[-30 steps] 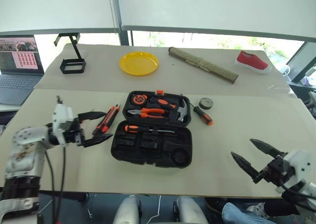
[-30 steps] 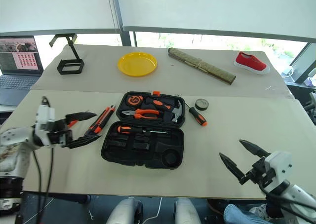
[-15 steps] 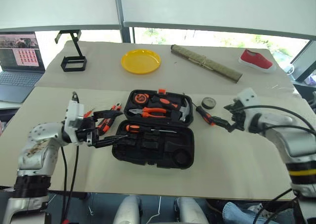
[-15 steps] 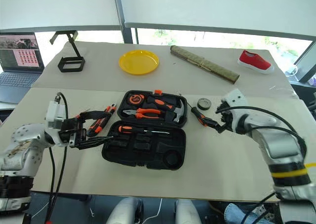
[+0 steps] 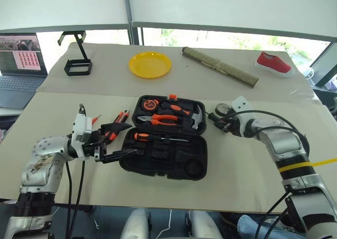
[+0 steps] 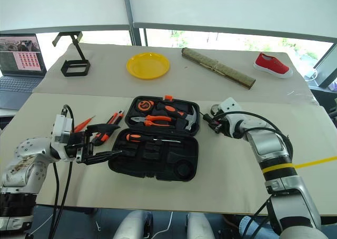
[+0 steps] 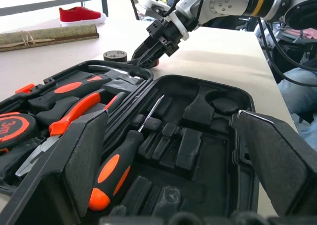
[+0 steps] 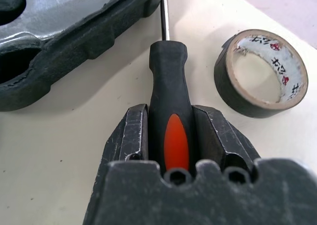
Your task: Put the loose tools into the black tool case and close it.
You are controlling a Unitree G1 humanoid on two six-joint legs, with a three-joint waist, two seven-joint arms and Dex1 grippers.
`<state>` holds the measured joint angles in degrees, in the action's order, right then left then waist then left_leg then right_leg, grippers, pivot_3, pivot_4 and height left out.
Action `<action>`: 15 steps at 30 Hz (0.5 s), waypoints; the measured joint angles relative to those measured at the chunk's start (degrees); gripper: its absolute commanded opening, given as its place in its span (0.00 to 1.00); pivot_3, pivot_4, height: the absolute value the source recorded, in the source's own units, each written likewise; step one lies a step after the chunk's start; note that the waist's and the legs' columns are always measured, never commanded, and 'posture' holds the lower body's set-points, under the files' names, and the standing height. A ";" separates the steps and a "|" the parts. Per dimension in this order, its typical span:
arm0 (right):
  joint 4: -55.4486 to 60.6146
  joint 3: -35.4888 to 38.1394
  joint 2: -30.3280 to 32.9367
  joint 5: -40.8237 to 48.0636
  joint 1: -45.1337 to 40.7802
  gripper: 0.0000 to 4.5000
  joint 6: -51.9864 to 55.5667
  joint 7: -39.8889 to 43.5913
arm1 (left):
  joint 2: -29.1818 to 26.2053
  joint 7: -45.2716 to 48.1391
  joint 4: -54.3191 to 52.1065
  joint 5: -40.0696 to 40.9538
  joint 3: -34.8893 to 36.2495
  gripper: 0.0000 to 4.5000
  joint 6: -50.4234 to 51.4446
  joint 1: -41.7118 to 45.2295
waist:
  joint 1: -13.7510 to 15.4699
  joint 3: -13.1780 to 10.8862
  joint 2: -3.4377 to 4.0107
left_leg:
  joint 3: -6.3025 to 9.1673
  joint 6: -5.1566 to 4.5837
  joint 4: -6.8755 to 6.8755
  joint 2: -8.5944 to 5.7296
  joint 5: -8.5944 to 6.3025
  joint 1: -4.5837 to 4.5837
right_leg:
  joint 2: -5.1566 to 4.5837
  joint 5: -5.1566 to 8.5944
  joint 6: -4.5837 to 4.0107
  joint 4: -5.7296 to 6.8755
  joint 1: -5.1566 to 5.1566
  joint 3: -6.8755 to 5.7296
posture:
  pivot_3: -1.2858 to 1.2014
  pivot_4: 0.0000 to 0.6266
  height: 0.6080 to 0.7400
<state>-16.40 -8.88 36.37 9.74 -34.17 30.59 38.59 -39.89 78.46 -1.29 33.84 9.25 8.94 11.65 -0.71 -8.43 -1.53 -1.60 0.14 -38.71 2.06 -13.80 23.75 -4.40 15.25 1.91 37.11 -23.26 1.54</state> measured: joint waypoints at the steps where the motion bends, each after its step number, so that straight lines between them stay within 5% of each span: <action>1: 0.63 0.96 0.07 0.01 1.11 0.23 -1.35 0.09 | 0.00 -0.12 -0.14 0.00 0.00 1.00 -0.06 -0.10 | 0.06 0.00 0.00 | 0.01 0.00 0.00 0.00 0.00 0.00 | 0.00 0.00 0.00 0.00 0.00 -0.01 | 0.52 0.24 1.00; 11: 18.42 9.61 6.25 3.76 9.58 0.23 -17.58 9.66 | -0.11 0.85 -0.04 0.25 0.73 1.00 -0.52 -1.63 | -0.53 -0.03 0.04 | -0.01 -0.01 0.04 0.10 -0.01 -0.13 | 0.10 -0.01 -0.01 0.01 0.03 0.08 | 0.52 0.24 1.00; 15: 26.90 4.36 7.08 8.37 8.38 0.23 -13.62 18.90 | -3.32 5.20 2.97 -2.70 0.74 1.00 -5.60 -4.39 | -0.61 -0.03 0.05 | -0.02 -0.02 0.09 0.13 -0.01 -0.27 | 0.12 -0.01 -0.02 0.01 0.06 0.18 | 0.52 0.24 1.00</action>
<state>10.50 -4.52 43.46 18.11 -25.79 16.96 57.49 -43.20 83.67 1.68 31.13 9.98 3.34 7.25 -1.33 -8.47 -1.48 -1.62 0.12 -38.62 2.19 -13.81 23.48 -4.28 15.24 1.89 37.12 -23.20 1.71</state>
